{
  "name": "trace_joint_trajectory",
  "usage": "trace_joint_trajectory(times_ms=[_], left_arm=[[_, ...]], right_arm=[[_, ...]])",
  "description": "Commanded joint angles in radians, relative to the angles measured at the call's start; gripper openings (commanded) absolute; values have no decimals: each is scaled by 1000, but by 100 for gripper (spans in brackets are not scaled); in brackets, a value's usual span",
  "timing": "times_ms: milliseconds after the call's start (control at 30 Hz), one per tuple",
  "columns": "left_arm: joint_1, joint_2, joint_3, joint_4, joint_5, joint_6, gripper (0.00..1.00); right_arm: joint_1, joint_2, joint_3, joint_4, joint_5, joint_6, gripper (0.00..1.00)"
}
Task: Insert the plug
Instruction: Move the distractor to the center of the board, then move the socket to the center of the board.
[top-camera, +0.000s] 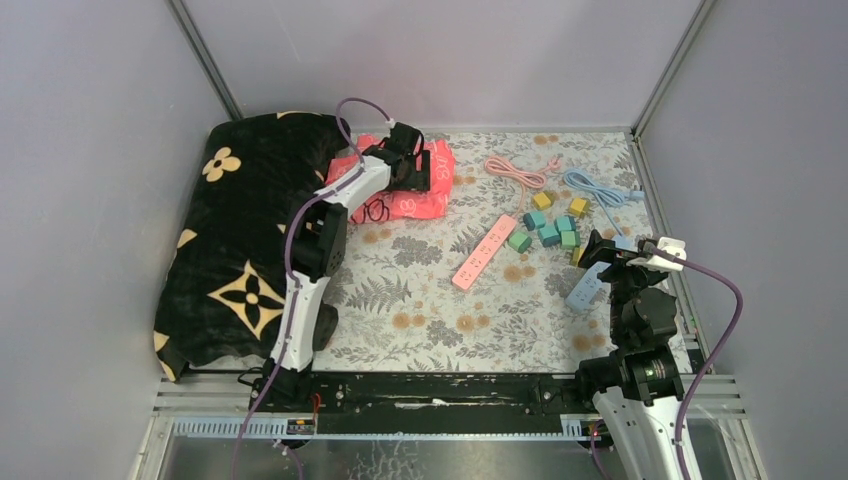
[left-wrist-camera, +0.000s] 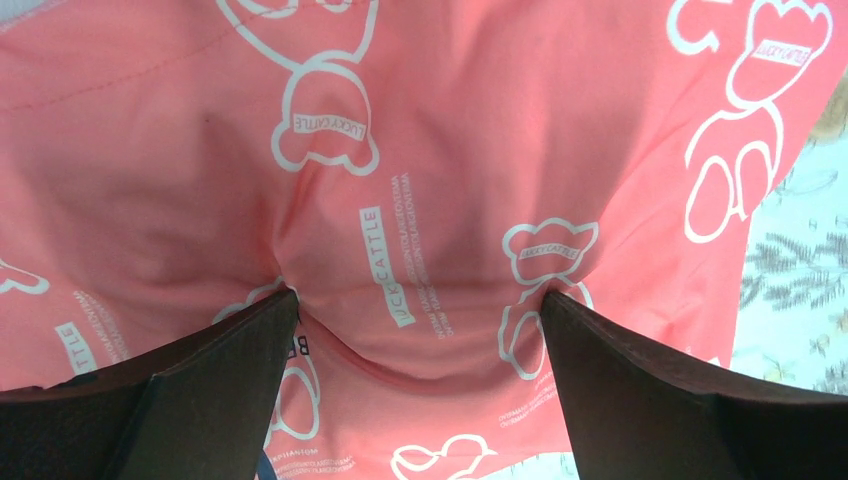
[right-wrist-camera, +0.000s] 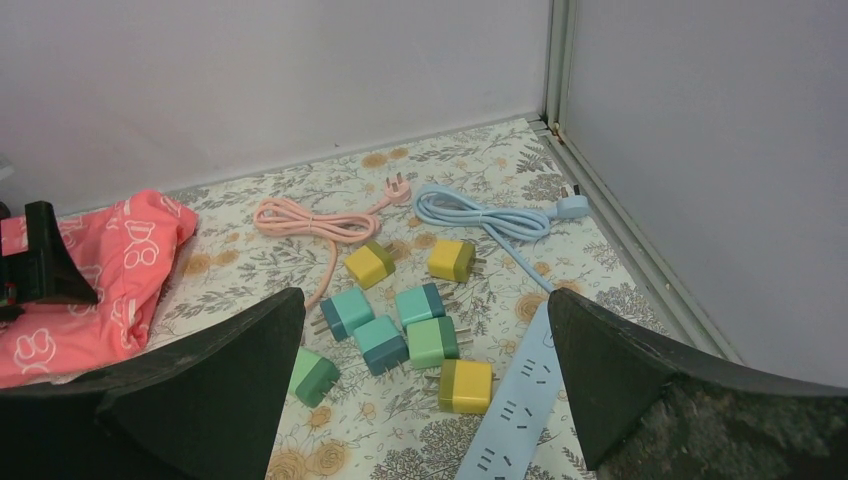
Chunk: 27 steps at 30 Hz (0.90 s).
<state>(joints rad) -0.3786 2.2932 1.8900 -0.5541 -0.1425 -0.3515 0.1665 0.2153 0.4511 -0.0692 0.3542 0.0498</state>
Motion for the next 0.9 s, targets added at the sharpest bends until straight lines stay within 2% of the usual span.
trace_joint_trajectory(times_ms=[0, 100, 200, 533, 867], left_arm=[[38, 112, 120, 20, -47, 114, 100], [52, 127, 167, 20, -22, 134, 100], [50, 84, 150, 26, 13, 131, 100], [5, -309, -190, 151, 90, 55, 100], [-200, -568, -498, 204, 93, 5, 100]], right_arm=[[8, 5, 5, 49, 3, -8, 99], [7, 9, 6, 47, 1, -7, 99], [7, 10, 8, 44, 2, -8, 99], [7, 6, 9, 43, -2, -8, 99], [8, -10, 11, 37, -7, -6, 99]])
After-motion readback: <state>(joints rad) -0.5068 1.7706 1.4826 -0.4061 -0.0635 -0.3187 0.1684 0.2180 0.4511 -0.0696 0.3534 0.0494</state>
